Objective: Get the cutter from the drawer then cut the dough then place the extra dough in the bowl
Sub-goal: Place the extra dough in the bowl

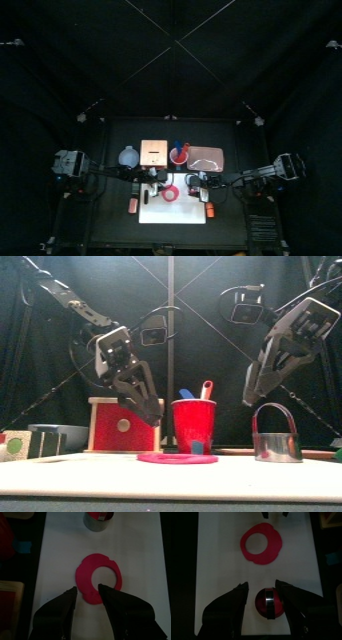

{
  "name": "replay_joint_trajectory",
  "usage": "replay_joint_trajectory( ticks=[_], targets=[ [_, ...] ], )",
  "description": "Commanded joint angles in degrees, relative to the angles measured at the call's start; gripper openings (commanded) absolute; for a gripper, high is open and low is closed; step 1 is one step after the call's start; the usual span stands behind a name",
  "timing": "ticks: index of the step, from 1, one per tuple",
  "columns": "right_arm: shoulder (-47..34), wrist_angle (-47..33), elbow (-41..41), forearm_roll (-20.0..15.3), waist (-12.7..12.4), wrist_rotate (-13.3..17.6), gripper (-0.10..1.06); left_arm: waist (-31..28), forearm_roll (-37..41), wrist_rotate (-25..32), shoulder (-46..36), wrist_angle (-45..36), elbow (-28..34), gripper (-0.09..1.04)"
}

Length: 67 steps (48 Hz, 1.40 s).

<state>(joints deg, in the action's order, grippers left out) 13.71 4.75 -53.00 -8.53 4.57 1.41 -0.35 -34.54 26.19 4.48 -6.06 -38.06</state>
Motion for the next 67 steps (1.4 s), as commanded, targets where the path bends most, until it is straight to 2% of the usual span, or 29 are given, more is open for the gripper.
replay_joint_trajectory(
  ticks=[1, 8, 16, 21, 25, 32, 41, 49, 67],
  targets=[
    [1.14, -0.35, 0.35, -0.09, -0.18, 0.09, 0.83, -2.64, 5.8, -0.09, -1.32, -7.21, 3.52, 0.79],
    [1.14, -0.18, 0.26, -0.53, -0.18, 0.18, 0.83, -2.9, 11.6, -2.02, -0.09, -13.27, 7.38, 0.79],
    [1.05, -0.18, -0.09, -1.05, -0.26, 0.18, 0.83, -2.81, 14.94, -9.23, 1.23, -17.75, 10.55, 0.79],
    [1.05, -0.18, -0.18, -1.05, -0.26, 0.18, 0.83, -2.81, 20.65, -15.47, 1.49, -21.71, 12.04, 0.79],
    [1.14, -0.18, -0.18, -0.97, -0.26, 0.09, 0.83, -2.72, 26.63, -22.68, 1.58, -23.99, 13.36, 0.79],
    [1.14, -0.09, -0.44, -1.05, -0.44, 0.09, 0.83, 0.26, 35.33, -32.96, 2.72, -24.26, 13.8, 0.79],
    [1.05, -0.18, -0.88, -1.05, -0.44, 0.09, 0.83, 3.34, 39.37, -41.92, 5.45, -23.64, 14.41, 0.79],
    [1.14, -0.18, -1.41, -1.05, -0.44, 0.18, 0.83, 4.57, 39.46, -45.35, 6.06, -23.12, 15.56, 0.79],
    [1.14, -0.18, -2.11, -1.14, -0.44, 0.18, 0.83, 4.48, 39.9, -46.76, 9.84, -22.24, 17.05, 0.79]
  ],
)
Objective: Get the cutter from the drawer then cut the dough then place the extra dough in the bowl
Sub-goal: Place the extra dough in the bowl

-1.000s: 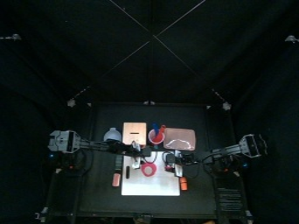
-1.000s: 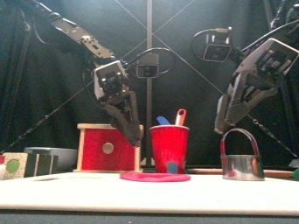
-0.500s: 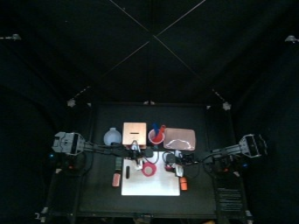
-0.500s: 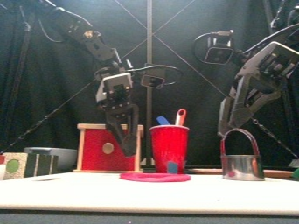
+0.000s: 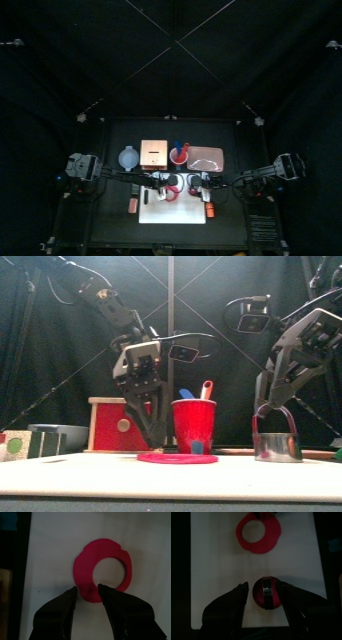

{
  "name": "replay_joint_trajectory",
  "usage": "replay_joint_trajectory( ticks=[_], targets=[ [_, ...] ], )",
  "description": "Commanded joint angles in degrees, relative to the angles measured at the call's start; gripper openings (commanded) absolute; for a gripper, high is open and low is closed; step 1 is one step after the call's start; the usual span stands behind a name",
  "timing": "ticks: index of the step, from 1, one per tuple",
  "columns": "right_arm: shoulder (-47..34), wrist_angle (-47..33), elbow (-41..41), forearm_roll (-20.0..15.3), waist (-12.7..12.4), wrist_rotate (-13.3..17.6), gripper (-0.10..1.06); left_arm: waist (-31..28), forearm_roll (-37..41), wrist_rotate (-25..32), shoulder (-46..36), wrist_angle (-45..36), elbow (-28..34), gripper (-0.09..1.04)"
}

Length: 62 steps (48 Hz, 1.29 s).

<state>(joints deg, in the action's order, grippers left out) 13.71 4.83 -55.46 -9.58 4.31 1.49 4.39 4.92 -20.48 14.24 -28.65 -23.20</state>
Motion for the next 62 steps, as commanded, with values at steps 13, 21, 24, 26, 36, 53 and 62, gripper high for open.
replay_joint_trajectory(
  ticks=[13, 21, 24, 26, 36, 53, 62],
  targets=[
    [1.14, -0.26, 0.18, -0.09, -0.09, 0.0, 0.83, -0.35, 1.05, -0.26, 1.67, -0.35, 2.9, 0.79],
    [1.14, -0.18, 0.0, -0.09, 0.0, 0.09, 0.83, -0.35, 1.05, -0.26, 0.79, -0.62, 2.9, 0.81],
    [1.14, -0.18, 0.0, -0.18, 0.09, 0.09, 0.83, -0.35, 1.23, -0.26, 0.44, -0.62, 2.9, 0.82],
    [1.14, -0.18, -0.09, -0.26, 0.09, 0.09, 0.83, -0.35, 1.32, -0.26, 0.26, -0.62, 2.9, 0.83],
    [1.14, -0.18, -0.35, -0.53, 0.09, 0.09, 0.83, -0.35, 1.41, -0.26, 0.44, -0.7, 3.08, 0.89],
    [1.14, -0.18, -0.35, -0.7, 0.09, 0.18, 0.83, -0.35, 1.05, -0.18, 2.72, -1.41, 3.16, 0.89],
    [1.05, -0.09, -0.35, -1.76, 0.09, 0.09, 0.83, -0.18, 0.97, -0.18, 2.72, -2.11, 3.08, 0.88]
  ],
)
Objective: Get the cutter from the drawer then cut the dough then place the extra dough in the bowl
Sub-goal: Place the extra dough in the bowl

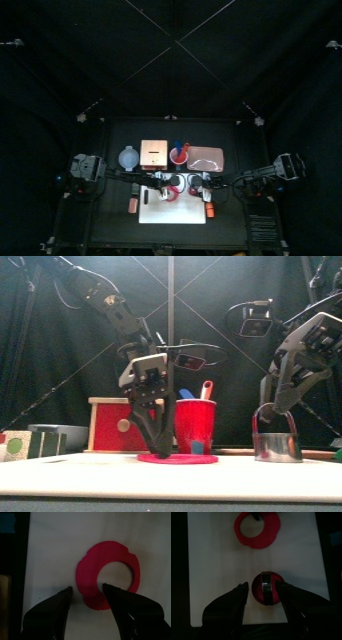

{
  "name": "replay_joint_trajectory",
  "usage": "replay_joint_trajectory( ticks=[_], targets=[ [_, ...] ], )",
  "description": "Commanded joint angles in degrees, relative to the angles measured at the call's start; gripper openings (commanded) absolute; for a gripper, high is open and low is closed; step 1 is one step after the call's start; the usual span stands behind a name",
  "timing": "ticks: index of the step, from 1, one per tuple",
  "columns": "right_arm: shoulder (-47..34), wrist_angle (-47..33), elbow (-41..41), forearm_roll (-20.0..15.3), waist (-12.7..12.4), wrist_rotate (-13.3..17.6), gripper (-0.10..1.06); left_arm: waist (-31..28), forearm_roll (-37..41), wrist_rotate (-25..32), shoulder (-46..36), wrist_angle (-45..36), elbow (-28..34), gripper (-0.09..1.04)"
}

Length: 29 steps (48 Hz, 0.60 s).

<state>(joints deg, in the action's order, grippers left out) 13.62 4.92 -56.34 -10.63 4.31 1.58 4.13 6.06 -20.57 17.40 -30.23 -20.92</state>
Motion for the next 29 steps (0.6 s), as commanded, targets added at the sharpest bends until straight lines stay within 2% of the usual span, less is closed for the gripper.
replay_joint_trajectory(
  ticks=[1, 18, 29],
  targets=[
    [1.23, -0.18, 0.44, -0.79, 0.09, 0.0, 0.83, 0.09, -0.18, -0.09, -0.26, -0.7, 0.79, 0.88],
    [1.23, 0.88, 0.53, -2.37, 0.18, 0.0, 0.83, 0.18, -0.53, -0.09, 0.79, -1.93, 0.97, 0.87],
    [2.29, 0.97, 0.7, -1.85, 0.18, -0.09, 0.83, 0.26, -0.62, 0.09, 0.79, -2.55, 1.05, 0.83]
  ],
)
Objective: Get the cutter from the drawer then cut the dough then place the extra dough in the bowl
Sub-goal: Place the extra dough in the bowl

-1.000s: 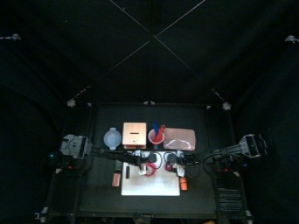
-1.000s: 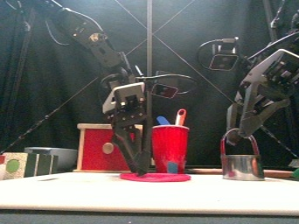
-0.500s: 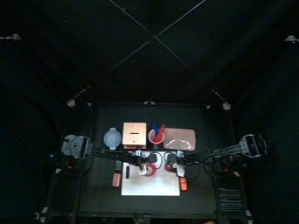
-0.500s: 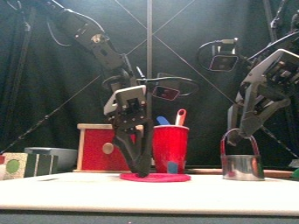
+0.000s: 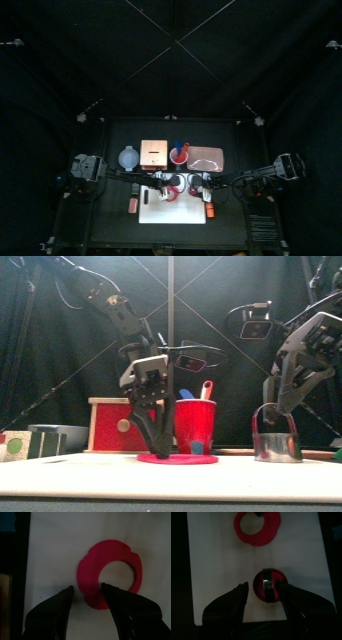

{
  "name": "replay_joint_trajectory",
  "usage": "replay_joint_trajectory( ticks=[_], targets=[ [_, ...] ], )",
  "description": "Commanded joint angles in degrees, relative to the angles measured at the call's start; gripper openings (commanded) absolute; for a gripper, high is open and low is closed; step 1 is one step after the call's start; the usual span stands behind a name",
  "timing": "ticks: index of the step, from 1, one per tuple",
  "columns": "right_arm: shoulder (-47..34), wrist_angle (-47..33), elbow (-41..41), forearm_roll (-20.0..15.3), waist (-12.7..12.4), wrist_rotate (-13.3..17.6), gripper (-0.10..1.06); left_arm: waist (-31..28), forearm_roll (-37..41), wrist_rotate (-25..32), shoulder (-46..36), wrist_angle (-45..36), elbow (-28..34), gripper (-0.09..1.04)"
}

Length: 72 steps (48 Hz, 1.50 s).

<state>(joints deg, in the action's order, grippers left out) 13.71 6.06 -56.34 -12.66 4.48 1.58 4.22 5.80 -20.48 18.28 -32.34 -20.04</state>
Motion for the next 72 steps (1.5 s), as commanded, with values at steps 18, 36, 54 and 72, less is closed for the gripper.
replay_joint_trajectory(
  ticks=[18, 36, 54, 72],
  targets=[
    [3.69, -0.18, 0.53, 0.26, -0.26, -0.18, 0.83, 0.97, -0.35, 0.0, 0.26, -0.7, 0.0, 0.75],
    [3.6, -0.18, 0.53, 0.26, -0.44, -0.09, 0.83, 1.14, 0.0, -0.09, 0.18, -0.7, 0.0, 0.75],
    [3.6, -0.18, 0.09, 0.18, -0.35, -0.09, 0.83, 1.14, 0.18, -0.09, 0.26, -0.7, 0.09, 0.64],
    [3.6, -0.18, 0.0, 0.26, -0.44, -0.09, 0.83, 1.14, 0.53, 0.09, -0.62, -0.7, 0.18, 0.63]
  ],
)
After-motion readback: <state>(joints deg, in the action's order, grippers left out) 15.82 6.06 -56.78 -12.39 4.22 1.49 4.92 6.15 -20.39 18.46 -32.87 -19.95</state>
